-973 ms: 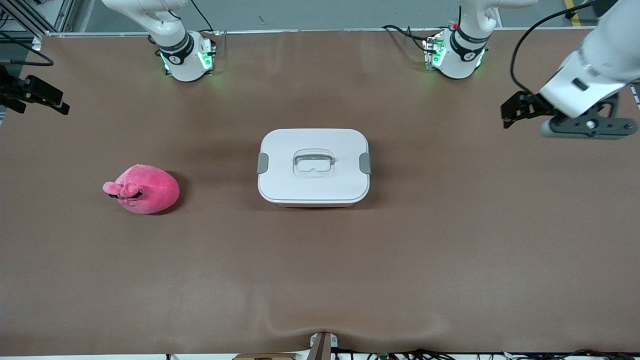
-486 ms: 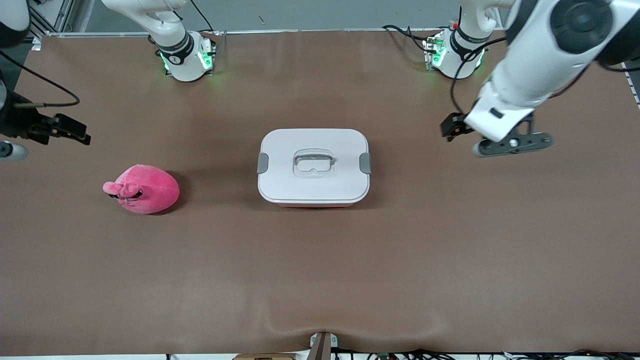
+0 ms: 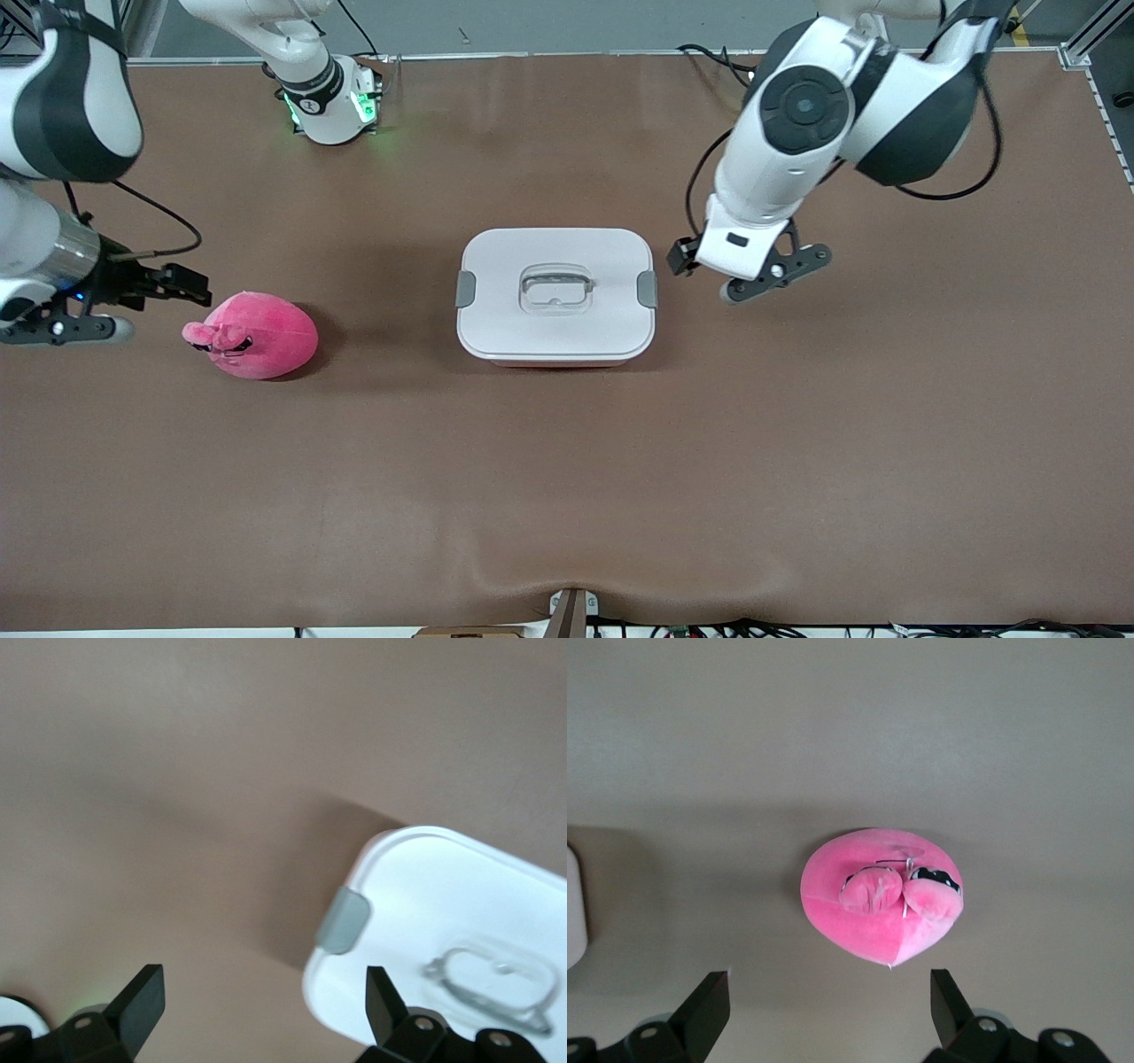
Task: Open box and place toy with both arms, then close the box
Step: 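Grasp the lid handle with the left gripper while the right gripper nears the toy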
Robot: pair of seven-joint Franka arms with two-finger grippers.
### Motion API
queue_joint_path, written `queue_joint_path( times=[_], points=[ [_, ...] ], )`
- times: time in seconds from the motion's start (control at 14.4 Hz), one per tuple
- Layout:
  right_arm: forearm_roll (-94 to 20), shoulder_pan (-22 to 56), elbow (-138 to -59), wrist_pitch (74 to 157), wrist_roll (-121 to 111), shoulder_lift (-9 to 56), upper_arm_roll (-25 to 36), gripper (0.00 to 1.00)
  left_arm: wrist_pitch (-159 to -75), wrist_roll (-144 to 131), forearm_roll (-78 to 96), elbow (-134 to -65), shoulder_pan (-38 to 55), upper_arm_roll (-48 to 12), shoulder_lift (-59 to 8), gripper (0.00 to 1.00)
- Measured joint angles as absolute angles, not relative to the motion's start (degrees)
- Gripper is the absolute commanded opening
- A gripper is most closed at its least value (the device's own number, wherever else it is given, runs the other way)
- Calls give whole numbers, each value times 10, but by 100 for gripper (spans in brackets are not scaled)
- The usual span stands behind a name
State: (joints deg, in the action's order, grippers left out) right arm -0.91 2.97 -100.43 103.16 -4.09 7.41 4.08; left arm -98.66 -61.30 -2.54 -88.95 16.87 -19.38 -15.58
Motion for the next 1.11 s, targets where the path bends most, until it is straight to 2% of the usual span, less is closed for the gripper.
queue_joint_path(
  times=[0.49,0.9,1.11],
  points=[
    [-9,24,-1077,1093,-64,116,43,100,-1051,-901,-97,-889,266,-194,-211,100],
    [-11,13,-1079,1126,-72,141,46,72,-1097,-1102,-127,-888,323,-194,-246,100],
    [-22,11,-1079,1134,-72,148,47,48,-1113,-1208,-155,-888,350,-194,-262,100]
  ],
)
